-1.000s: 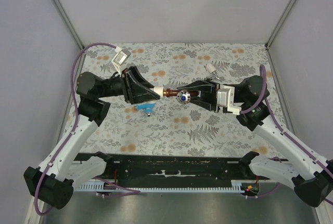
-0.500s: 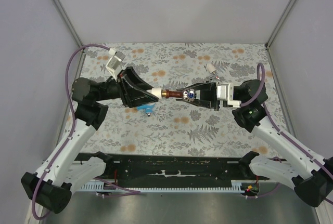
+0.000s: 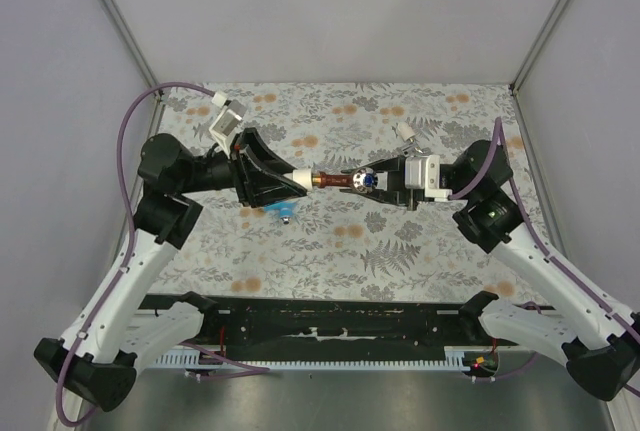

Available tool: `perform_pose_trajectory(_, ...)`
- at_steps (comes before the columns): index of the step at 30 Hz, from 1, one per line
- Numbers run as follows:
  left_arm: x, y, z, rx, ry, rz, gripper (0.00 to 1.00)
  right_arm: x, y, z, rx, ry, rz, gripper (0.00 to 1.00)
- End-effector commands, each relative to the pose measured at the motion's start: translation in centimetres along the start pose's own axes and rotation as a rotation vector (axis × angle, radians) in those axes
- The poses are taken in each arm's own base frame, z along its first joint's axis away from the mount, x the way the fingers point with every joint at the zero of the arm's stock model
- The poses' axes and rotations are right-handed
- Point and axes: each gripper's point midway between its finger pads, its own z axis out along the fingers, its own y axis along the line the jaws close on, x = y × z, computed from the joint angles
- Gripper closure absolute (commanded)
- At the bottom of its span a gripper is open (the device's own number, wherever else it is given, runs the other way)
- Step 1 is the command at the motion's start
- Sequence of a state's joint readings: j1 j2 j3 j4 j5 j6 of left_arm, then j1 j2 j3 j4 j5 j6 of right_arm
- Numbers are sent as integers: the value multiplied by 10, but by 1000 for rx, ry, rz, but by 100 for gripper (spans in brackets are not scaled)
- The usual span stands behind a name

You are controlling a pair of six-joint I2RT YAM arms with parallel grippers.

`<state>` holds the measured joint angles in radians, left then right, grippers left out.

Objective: Install the water faucets

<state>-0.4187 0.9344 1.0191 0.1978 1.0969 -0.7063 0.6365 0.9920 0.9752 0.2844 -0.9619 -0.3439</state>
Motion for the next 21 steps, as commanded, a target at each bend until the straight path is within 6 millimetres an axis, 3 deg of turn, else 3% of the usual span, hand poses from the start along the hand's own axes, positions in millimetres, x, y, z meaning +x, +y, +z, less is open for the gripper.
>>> perform_pose_trajectory(1,9,8,5,-54,67,0,98,4,-4,5,-12,81,-64,100)
perform_pose_trajectory(11,7,-3,7,0,100,-64,98,14,-3,5,-47,141,-145,100)
perform_pose_trajectory(21,13,7,9,-20,128,-114,98,12,-1,4,-59,147,-187,100)
